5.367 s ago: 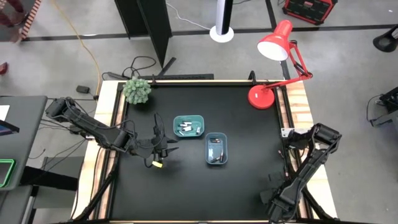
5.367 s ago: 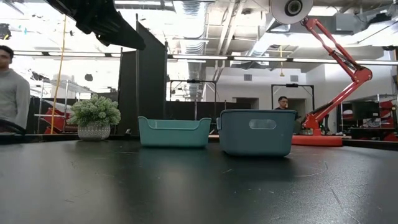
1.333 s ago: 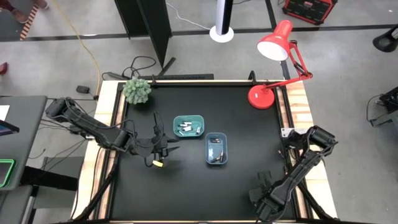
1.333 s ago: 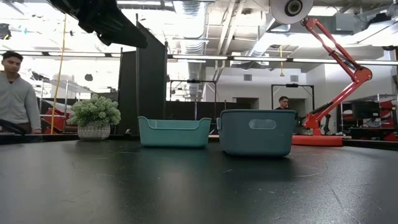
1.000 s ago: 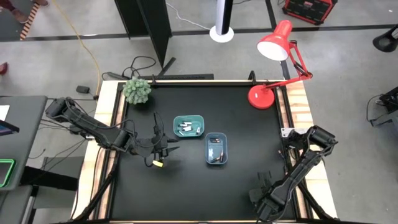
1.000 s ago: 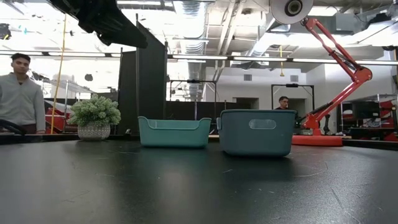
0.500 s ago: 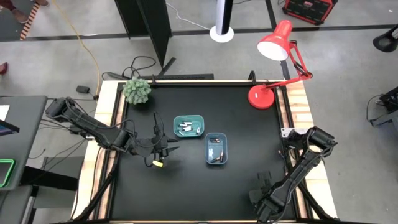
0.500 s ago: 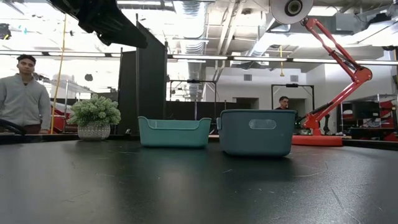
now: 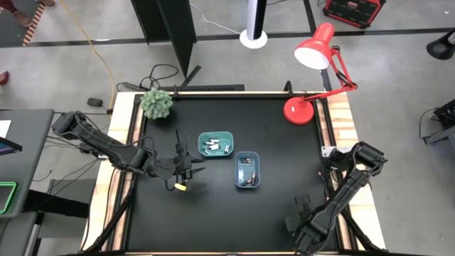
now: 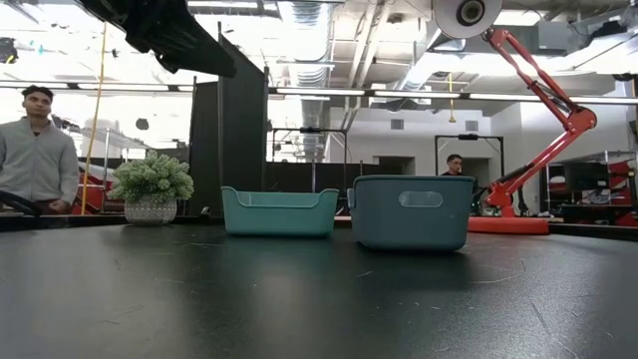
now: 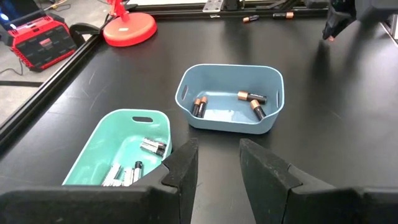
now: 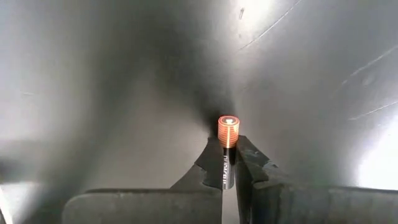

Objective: Sort batteries
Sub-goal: Put the black battery into the blue bin

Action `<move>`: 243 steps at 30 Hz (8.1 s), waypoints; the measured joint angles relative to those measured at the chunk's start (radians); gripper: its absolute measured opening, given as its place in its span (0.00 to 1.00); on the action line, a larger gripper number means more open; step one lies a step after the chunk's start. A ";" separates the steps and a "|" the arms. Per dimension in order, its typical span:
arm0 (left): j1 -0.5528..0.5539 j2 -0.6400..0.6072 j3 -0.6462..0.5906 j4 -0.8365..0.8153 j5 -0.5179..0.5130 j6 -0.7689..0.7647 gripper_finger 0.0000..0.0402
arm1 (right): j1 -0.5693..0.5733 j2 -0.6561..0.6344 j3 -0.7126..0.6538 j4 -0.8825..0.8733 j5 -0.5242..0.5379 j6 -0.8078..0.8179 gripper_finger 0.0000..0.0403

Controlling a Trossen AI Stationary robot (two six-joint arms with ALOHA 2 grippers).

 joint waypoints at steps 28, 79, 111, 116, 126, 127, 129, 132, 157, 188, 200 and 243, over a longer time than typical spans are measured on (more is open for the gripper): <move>0.000 0.000 0.000 -0.002 0.000 0.000 0.28 | -0.369 -0.241 0.003 0.276 0.193 -0.425 0.05; 0.000 0.000 0.000 -0.045 0.000 -0.002 0.28 | -0.354 -0.485 -0.168 -0.231 0.118 0.035 0.50; 0.000 0.000 0.000 -0.045 0.000 -0.004 0.28 | -0.170 -0.188 -0.358 -0.159 -0.314 -0.049 0.81; 0.000 0.000 0.000 -0.045 0.002 -0.003 0.28 | -0.191 -0.188 -0.384 -0.138 -0.324 -0.083 0.81; 0.000 0.000 0.000 -0.045 0.004 -0.001 0.28 | -0.209 -0.188 -0.459 -0.061 -0.374 -0.124 0.81; 0.000 0.000 0.000 -0.045 0.004 -0.001 0.28 | -0.209 -0.188 -0.468 -0.042 -0.388 -0.124 0.81; 0.000 0.000 0.000 -0.046 0.004 -0.001 0.28 | -0.208 -0.190 -0.484 -0.015 -0.412 -0.124 0.81; 0.000 0.000 0.000 -0.046 0.004 -0.001 0.28 | -0.204 -0.191 -0.493 -0.013 -0.416 -0.126 0.81; -0.001 0.000 0.000 -0.046 0.004 0.000 0.28 | -0.195 -0.189 -0.488 -0.004 -0.442 -0.128 0.48; -0.001 0.000 0.000 -0.045 0.004 -0.003 0.28 | -0.213 -0.187 -0.196 -0.044 -0.341 -0.114 0.49; -0.001 0.000 0.000 -0.044 0.004 -0.004 0.28 | -0.289 -0.284 -0.030 -0.024 0.027 -0.144 0.49; 0.021 0.046 0.000 -0.024 0.003 0.014 0.28 | -0.677 -0.194 -0.019 0.461 0.316 -0.621 0.67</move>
